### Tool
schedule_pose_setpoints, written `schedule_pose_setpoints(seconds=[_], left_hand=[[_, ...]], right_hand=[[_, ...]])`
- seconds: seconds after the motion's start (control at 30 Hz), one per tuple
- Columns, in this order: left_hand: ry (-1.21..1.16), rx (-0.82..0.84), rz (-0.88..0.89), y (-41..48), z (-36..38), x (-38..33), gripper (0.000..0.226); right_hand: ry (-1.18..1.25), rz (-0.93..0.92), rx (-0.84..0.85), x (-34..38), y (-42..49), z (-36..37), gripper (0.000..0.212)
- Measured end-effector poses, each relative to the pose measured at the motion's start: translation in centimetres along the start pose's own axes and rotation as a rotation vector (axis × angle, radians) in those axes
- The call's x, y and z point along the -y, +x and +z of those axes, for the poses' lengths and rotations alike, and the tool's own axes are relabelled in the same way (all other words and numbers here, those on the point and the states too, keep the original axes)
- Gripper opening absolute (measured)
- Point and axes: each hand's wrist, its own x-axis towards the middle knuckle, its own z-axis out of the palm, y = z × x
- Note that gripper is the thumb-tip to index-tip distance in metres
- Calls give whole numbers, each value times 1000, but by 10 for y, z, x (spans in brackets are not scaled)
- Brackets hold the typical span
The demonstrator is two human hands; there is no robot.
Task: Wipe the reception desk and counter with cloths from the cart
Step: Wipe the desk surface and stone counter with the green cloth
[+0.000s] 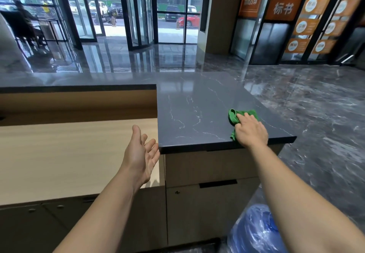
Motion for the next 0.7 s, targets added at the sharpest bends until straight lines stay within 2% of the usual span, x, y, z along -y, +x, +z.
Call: schedule_pose_setpoints(seconds=[0.1, 0.2, 0.3, 0.47, 0.57, 0.63, 0.67, 0.7], left_hand=[[0, 19, -6, -4, 0, 0, 75], [27, 22, -4, -5, 1, 0, 76], [43, 25, -9, -3, 1, 1, 77], [-28, 85, 7, -6, -7, 1, 70], [288, -87, 159, -10, -15, 8, 60], [443, -105, 303, -14, -14, 12, 56], [482, -86, 335, -14, -13, 13, 49], [506, -54, 332, -13, -10, 14, 52]], right_hand=[[-3, 37, -91, 41, -21, 12, 49], [30, -39, -123, 91, -53, 25, 45], [74, -229, -101, 140, -82, 37, 44], [165, -661, 71, 182, -107, 34, 37], [72, -731, 135, 174, -101, 31, 40], [24, -683, 144, 171, -104, 33, 46], [-1, -660, 138, 171, -107, 35, 50], [-28, -647, 132, 172, -110, 37, 56]])
